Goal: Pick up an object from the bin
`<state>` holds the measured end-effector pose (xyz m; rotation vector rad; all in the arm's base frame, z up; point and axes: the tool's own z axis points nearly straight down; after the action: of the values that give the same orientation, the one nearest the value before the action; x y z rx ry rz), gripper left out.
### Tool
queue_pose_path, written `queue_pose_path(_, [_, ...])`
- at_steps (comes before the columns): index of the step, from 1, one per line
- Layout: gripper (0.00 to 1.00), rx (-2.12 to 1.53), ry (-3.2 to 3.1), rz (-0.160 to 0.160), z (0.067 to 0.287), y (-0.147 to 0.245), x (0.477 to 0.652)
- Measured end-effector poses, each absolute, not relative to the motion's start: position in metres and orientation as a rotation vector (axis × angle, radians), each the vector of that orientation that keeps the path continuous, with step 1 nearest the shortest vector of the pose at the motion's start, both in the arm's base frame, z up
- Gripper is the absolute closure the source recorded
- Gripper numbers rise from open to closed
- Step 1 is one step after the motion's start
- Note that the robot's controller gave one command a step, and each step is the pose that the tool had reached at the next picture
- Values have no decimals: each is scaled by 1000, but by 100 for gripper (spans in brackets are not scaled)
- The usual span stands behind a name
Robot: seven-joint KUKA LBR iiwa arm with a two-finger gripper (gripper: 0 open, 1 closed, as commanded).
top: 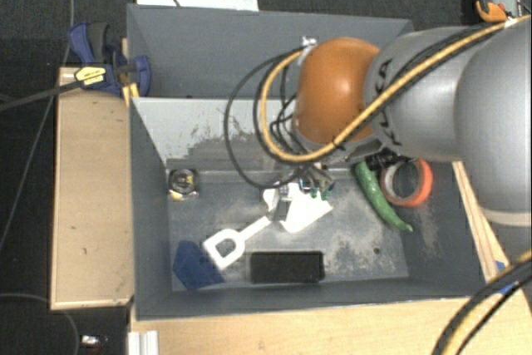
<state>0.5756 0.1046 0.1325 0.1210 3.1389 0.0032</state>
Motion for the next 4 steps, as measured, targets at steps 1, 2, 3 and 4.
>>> queue_pose_path(1, [0, 76, 3129, 6, 121, 115, 574])
queue_pose_path(2, [0, 224, 3130, 4, 87, 86, 581])
queue_pose_path(3, [0, 183, 3117, 16, 73, 79, 573])
queue_pose_path(4, [0, 189, 3117, 9, 128, 62, 579])
